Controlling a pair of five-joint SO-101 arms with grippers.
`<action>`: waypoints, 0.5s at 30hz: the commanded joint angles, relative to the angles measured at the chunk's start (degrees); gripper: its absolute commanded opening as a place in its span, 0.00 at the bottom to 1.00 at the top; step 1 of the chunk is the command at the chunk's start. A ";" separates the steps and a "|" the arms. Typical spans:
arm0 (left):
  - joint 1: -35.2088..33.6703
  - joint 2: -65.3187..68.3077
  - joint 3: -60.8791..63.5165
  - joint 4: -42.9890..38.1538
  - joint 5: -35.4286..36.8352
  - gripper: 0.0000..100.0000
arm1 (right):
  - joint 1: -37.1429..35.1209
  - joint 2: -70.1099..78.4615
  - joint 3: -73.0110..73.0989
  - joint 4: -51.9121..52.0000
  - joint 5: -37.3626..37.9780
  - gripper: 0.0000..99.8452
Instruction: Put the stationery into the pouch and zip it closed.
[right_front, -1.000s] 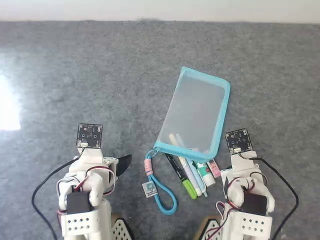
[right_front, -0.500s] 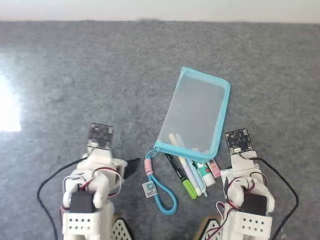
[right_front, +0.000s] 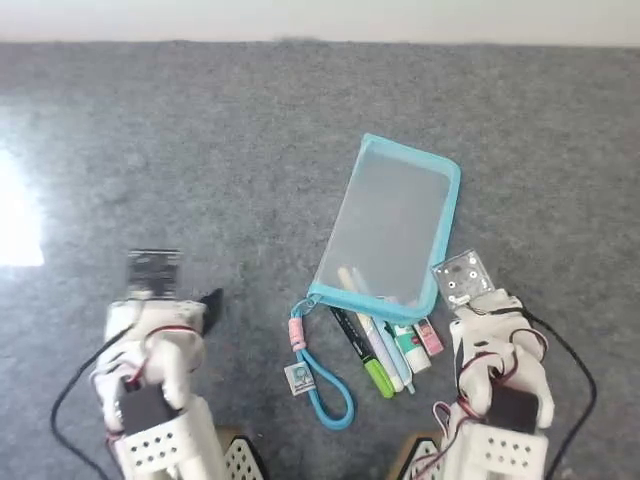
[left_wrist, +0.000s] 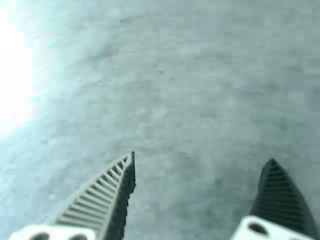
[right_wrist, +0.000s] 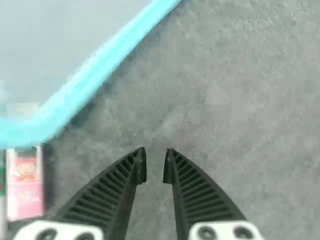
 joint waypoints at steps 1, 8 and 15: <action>-7.65 -1.14 -1.19 -2.81 1.23 0.37 | -6.73 0.40 -17.93 10.24 -3.34 0.08; -10.11 -1.05 -2.33 -2.55 1.14 0.23 | -18.07 26.15 -29.80 7.25 -11.69 0.08; -17.23 -0.97 -2.51 -6.77 1.14 0.10 | -36.18 64.22 -52.22 5.14 -22.95 0.08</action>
